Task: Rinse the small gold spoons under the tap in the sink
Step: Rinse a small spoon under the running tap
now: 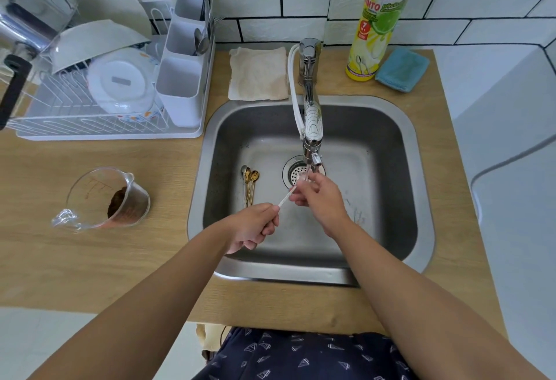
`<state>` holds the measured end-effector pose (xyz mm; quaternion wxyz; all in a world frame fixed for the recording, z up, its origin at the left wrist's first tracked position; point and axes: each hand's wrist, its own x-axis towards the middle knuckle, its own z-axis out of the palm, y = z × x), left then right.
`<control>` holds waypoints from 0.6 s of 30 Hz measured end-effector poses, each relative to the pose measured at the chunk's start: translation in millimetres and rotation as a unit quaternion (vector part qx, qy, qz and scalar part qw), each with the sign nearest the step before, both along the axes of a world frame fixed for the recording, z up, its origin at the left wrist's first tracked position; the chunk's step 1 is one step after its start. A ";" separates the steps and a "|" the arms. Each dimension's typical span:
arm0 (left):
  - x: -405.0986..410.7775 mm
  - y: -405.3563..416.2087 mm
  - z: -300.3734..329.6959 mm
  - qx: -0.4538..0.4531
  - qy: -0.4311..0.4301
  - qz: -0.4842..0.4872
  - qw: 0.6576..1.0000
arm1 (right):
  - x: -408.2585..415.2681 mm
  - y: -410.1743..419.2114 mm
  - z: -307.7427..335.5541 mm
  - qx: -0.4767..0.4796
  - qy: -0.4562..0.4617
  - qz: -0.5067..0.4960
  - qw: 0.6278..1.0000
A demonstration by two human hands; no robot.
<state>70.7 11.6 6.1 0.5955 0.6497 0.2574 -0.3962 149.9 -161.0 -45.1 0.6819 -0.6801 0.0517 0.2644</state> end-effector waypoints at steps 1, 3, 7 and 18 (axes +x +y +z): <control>0.2 -0.3 -0.3 0.004 0.000 0.003 1.000 | -2.7 0.7 -0.4 -0.002 0.012 0.022 1.000; -0.2 0.6 -0.4 -0.002 0.001 -0.003 1.000 | -3.1 0.7 1.0 0.000 0.062 0.028 0.998; 3.8 -2.6 -2.0 -0.040 -0.002 -0.002 0.999 | -1.6 -6.4 4.4 0.055 0.160 0.033 0.985; 57.0 -50.3 -7.2 0.099 -0.180 0.107 0.973 | 18.6 -26.5 17.7 0.099 0.077 -0.155 0.980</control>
